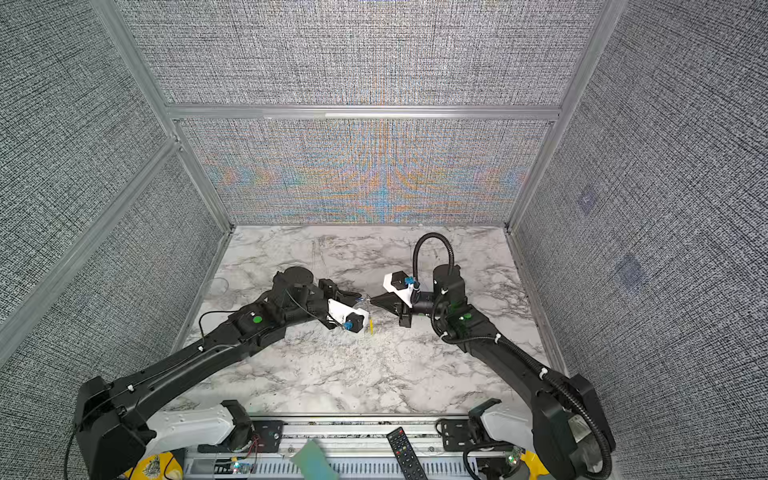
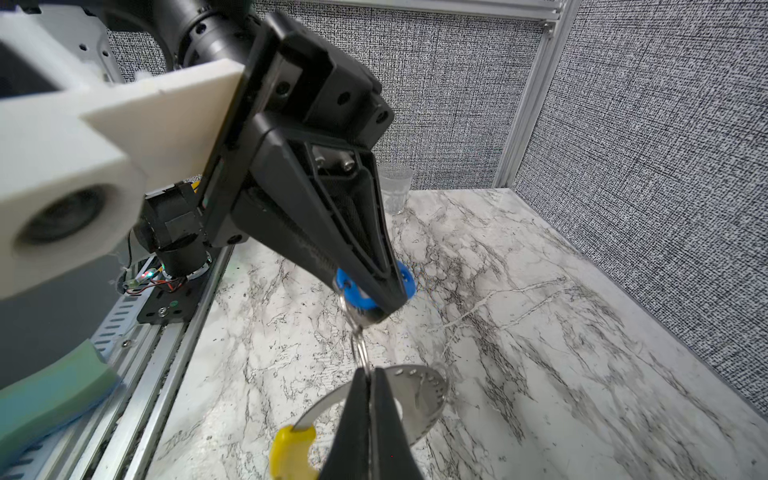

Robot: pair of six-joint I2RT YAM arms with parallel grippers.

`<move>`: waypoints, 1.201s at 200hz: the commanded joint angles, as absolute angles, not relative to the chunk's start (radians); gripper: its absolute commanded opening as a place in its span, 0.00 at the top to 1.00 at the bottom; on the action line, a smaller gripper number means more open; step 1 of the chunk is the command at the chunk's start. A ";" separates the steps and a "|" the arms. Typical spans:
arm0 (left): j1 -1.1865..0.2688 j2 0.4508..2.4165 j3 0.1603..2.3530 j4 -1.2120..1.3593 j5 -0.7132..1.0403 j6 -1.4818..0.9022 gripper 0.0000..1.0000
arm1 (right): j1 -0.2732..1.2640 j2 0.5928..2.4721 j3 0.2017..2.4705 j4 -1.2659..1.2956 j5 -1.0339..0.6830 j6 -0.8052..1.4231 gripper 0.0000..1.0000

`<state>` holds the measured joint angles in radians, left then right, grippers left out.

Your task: Remove the keys from the keyring

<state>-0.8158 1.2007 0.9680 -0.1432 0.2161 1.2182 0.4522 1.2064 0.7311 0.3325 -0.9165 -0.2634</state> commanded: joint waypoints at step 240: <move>-0.815 1.263 0.927 -0.004 0.219 0.780 1.00 | 0.422 1.253 0.668 0.752 -0.827 0.191 1.00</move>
<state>-0.8154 1.2663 0.9310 -0.0250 0.2417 0.8326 0.4301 1.2598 0.6731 0.7071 -0.8558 0.1673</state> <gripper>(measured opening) 0.077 0.050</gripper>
